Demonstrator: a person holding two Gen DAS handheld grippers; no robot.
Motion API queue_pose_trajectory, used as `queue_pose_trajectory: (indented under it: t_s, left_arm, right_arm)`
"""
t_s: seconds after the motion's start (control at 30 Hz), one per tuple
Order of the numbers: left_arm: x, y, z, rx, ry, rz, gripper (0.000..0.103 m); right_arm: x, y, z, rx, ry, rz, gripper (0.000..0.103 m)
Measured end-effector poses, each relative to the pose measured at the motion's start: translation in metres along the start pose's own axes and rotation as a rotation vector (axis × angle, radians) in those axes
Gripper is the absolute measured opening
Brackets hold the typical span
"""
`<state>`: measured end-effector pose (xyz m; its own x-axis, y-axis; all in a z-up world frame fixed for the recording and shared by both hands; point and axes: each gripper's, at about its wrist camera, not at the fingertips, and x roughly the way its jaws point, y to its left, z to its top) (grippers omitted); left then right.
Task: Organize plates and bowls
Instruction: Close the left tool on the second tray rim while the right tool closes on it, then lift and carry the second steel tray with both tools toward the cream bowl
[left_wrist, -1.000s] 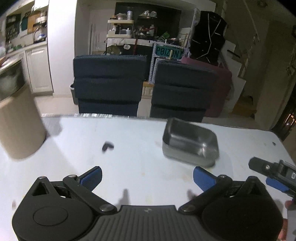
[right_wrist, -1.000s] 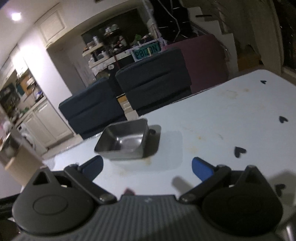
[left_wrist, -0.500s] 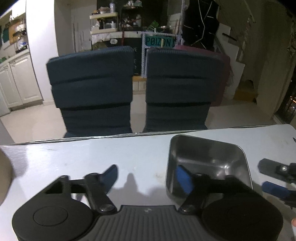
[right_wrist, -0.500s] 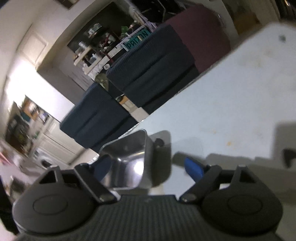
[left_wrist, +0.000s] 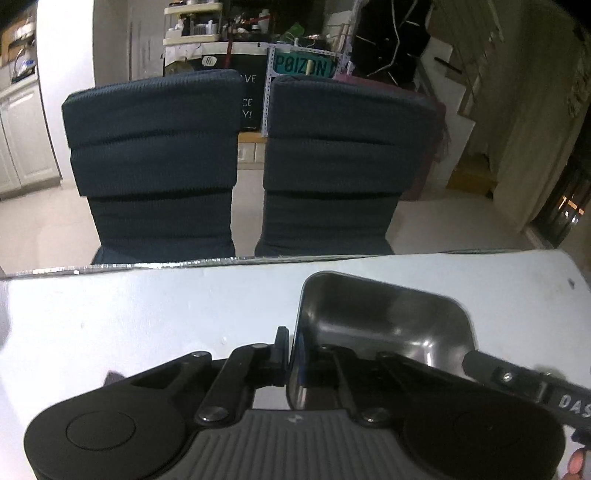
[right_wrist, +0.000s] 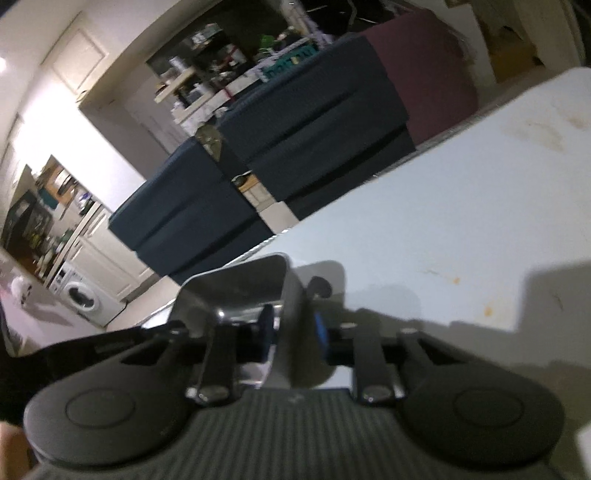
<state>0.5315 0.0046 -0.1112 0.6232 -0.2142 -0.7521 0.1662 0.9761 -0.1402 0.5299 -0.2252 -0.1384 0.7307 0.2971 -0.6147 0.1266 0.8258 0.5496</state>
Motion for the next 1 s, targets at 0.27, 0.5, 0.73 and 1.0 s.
queue_pose_trajectory:
  t_s: [0.27, 0.5, 0.73, 1.0]
  left_arm:
    - [-0.060, -0.005, -0.010, -0.041, -0.055, -0.031, 0.003]
    - [-0.131, -0.023, -0.041, -0.059, -0.085, -0.057, 0.003]
    - [-0.198, -0.049, -0.077, -0.046, -0.110, -0.087, 0.004]
    - [-0.260, -0.075, -0.130, -0.046, -0.147, -0.139, 0.006]
  right_arm:
    - [-0.026, 0.014, 0.002, -0.067, 0.021, -0.009, 0.006]
    - [-0.085, 0.029, -0.008, -0.151, 0.034, -0.008, 0.005]
    - [-0.164, 0.022, -0.028, -0.177, 0.020, 0.014, 0.004]
    - [-0.246, 0.004, -0.059, -0.224, 0.016, 0.054, 0.005]
